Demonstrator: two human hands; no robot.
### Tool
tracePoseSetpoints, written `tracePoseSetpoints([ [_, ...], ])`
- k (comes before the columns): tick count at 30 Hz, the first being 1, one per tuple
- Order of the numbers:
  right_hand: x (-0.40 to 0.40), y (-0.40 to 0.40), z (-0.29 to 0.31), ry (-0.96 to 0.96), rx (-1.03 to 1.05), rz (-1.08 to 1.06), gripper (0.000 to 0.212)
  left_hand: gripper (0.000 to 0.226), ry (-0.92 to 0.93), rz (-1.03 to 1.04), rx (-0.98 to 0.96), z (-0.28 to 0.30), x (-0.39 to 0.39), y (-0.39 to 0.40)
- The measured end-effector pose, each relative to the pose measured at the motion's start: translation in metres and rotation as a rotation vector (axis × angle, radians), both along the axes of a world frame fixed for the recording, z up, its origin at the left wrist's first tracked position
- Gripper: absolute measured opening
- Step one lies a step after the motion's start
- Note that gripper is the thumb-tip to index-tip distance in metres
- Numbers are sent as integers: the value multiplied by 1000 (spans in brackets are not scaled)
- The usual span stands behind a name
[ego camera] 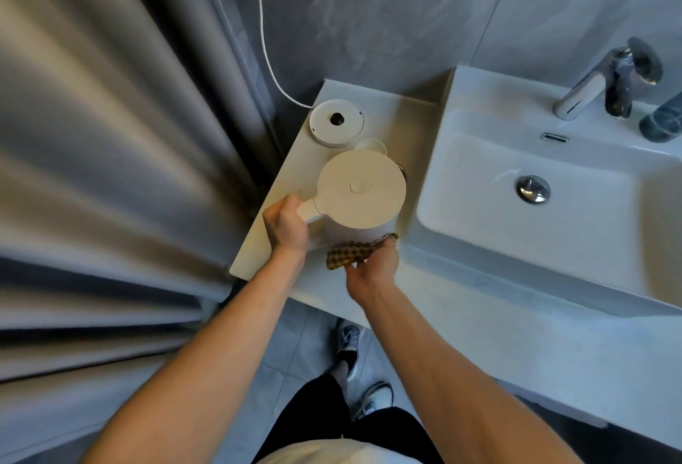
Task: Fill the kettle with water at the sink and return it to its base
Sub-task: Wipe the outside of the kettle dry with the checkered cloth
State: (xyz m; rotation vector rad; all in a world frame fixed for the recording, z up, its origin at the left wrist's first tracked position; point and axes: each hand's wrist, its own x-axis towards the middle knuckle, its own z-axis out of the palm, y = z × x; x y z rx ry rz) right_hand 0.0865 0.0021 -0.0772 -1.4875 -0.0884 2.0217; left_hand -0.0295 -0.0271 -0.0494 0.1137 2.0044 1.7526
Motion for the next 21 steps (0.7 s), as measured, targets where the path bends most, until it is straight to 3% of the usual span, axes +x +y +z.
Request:
tracePoseSetpoints([
  [4, 12, 35, 2, -105, 6, 114, 41, 22, 28, -73, -53, 0, -5, -3],
  [9, 17, 43, -1, -142, 91, 204, 42, 52, 30, -222, -94, -3, -13, -7],
  [13, 4, 9, -8, -84, 51, 150, 59, 37, 28, -259, -136, 1, -14, -8],
  [17, -5, 1, 1, 27, -31, 29, 47, 37, 13, -319, -180, 0, -19, -8],
  [21, 5, 31, 12, 1, -81, 54, 35, 52, 37, -410, -240, -1, -24, -8],
])
